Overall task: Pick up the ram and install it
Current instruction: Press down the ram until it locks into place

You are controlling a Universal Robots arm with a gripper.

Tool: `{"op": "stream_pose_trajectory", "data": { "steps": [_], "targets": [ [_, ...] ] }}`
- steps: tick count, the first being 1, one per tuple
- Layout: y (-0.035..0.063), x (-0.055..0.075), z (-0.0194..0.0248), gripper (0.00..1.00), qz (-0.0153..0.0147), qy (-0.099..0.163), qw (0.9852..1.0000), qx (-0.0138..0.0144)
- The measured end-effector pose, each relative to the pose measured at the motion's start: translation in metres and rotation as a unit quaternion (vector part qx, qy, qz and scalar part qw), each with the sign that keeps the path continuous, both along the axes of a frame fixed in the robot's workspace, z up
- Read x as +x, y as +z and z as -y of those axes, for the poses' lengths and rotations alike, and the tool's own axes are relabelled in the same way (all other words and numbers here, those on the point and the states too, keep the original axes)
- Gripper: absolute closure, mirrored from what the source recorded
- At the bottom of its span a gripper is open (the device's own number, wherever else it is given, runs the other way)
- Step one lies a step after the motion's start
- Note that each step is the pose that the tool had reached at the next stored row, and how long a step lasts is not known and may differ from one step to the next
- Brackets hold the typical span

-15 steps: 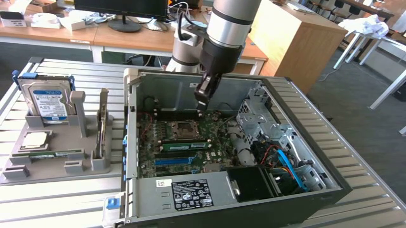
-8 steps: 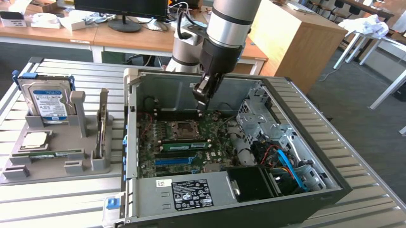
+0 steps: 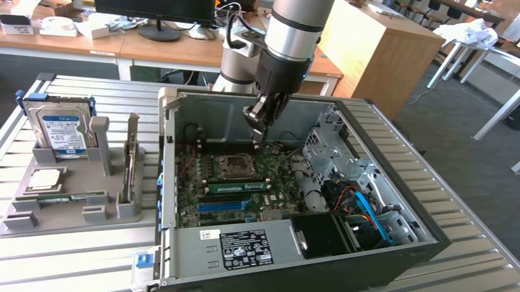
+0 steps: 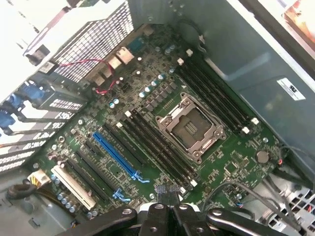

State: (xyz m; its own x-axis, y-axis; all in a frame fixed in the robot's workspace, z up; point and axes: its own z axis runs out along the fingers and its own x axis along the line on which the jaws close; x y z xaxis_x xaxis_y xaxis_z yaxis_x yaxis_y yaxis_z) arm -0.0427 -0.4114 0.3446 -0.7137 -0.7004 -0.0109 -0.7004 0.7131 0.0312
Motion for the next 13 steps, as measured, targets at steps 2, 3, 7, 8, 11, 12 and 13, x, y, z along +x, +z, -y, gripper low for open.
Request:
{"op": "stream_pose_trajectory", "data": {
  "steps": [2, 3, 7, 8, 11, 12, 13],
  "targets": [
    [-0.0001, 0.0000, 0.0000, 0.90, 0.0000, -0.011, 0.9999, 0.0000],
    [-0.0001, 0.0000, 0.0000, 0.90, 0.0000, -0.016, 0.9999, 0.0000],
    [-0.0001, 0.0000, 0.0000, 0.90, 0.0000, -0.039, 0.9992, 0.0000],
    [-0.0002, 0.0000, 0.0000, 0.90, 0.0000, -0.044, 0.9990, 0.0000],
    [-0.0002, 0.0000, 0.0000, 0.90, 0.0000, -0.061, 0.9981, 0.0000],
    [-0.0002, 0.0000, 0.0000, 0.90, 0.0000, -0.067, 0.9978, 0.0000],
    [-0.0002, 0.0000, 0.0000, 0.90, 0.0000, -0.072, 0.9974, 0.0000]
  ]
}}
